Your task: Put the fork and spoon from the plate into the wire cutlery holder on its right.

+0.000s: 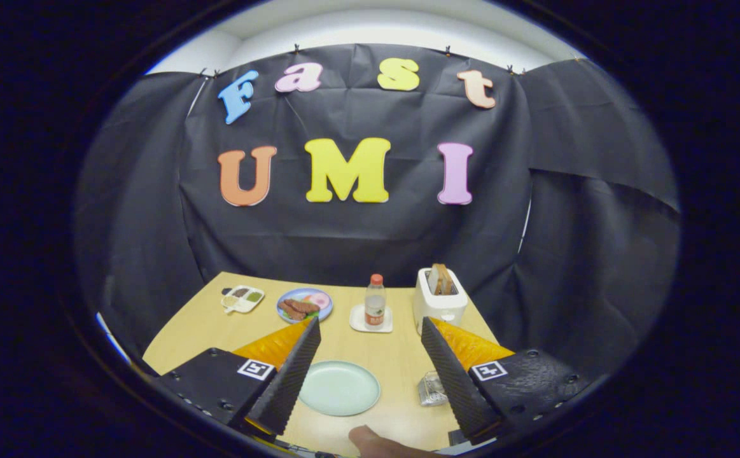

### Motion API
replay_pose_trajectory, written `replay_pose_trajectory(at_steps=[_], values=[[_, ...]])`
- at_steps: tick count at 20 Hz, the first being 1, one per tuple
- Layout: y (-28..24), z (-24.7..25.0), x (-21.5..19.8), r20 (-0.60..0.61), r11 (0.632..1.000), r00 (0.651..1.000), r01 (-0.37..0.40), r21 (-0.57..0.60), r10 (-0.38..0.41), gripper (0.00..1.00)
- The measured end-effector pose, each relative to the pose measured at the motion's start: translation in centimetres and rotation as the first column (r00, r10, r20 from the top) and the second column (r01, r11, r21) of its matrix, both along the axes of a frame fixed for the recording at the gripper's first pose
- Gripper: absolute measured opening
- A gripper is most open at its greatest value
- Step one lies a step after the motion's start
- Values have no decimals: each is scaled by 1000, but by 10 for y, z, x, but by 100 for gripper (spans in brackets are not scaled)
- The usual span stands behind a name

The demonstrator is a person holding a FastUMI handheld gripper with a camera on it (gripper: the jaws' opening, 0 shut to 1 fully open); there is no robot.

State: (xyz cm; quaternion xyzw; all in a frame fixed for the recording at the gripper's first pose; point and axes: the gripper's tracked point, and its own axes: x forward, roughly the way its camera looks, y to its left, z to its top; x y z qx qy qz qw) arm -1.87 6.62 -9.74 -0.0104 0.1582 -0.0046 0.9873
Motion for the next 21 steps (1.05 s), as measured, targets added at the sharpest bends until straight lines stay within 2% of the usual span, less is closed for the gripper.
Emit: replay_pose_trajectory(at_steps=[6,13,21], values=[[8,48,-21,198,999,980,4,32,-10,96],[-6,72,-29,309,999,951,36,-21,-28,96],[-1,65,-31,304,999,952,-27,-29,35,96]])
